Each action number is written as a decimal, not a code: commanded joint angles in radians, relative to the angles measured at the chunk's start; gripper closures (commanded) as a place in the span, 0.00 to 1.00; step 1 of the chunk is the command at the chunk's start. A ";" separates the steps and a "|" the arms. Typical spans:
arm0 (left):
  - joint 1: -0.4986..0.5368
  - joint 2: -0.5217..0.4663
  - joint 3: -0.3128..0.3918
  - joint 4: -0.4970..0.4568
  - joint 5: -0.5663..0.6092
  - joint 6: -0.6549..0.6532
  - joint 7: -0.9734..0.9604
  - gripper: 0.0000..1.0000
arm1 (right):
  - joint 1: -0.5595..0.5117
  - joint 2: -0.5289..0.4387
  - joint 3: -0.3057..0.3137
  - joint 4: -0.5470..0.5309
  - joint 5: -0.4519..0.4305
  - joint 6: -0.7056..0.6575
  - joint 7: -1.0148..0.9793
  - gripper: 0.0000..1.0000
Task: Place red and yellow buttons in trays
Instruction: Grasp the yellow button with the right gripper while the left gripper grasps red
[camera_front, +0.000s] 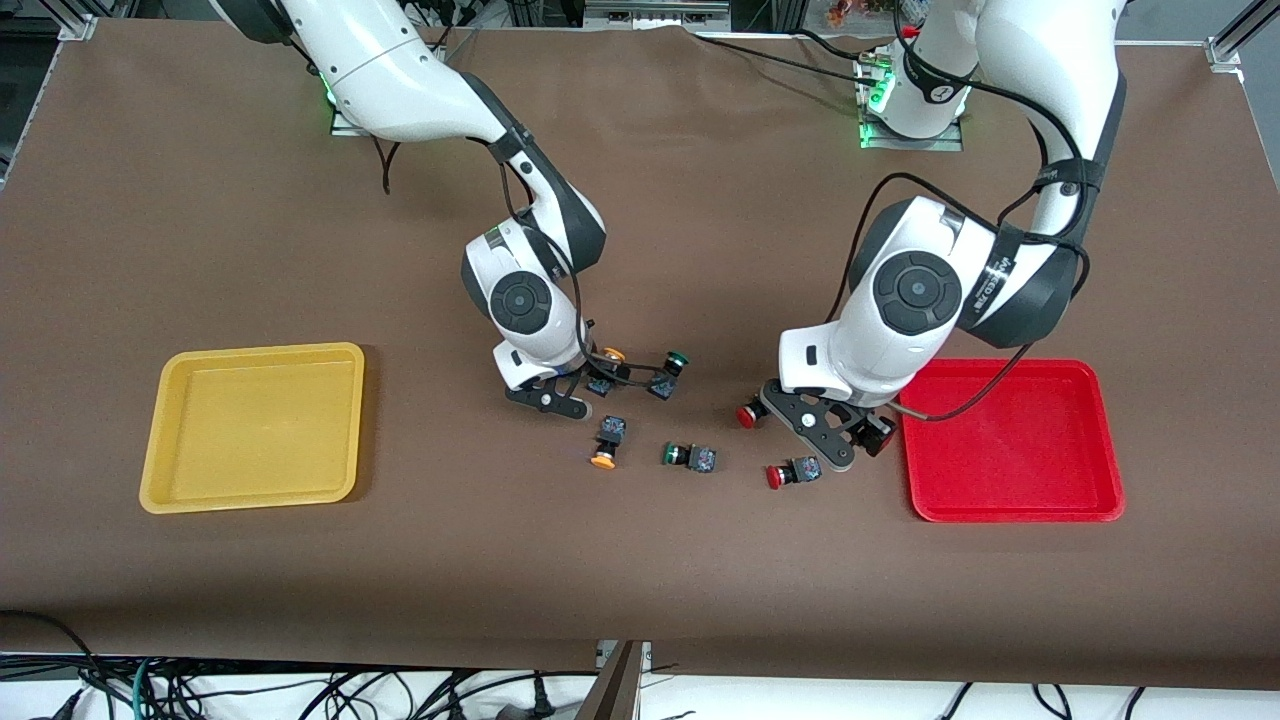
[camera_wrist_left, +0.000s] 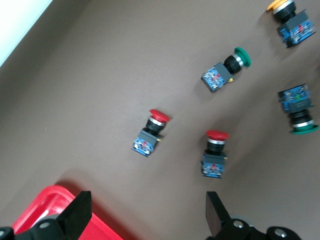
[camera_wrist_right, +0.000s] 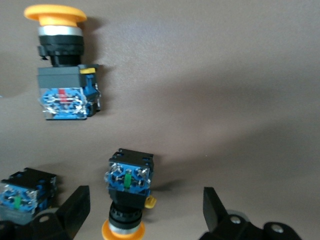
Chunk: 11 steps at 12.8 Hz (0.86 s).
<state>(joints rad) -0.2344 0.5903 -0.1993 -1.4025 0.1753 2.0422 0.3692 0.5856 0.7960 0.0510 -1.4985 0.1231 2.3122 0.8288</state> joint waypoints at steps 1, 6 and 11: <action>0.026 -0.006 -0.006 -0.085 0.009 0.122 0.062 0.00 | 0.011 0.014 -0.010 0.018 -0.002 0.021 0.013 0.00; 0.038 0.086 -0.008 -0.113 -0.008 0.263 0.086 0.00 | 0.025 0.034 -0.010 0.018 -0.002 0.065 0.007 0.21; 0.041 0.212 -0.006 -0.063 -0.008 0.394 0.192 0.00 | 0.023 0.031 -0.013 0.018 -0.002 0.072 -0.023 0.93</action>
<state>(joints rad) -0.2018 0.7539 -0.2008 -1.5200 0.1751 2.4210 0.4876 0.6015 0.8207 0.0491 -1.4944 0.1225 2.3802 0.8254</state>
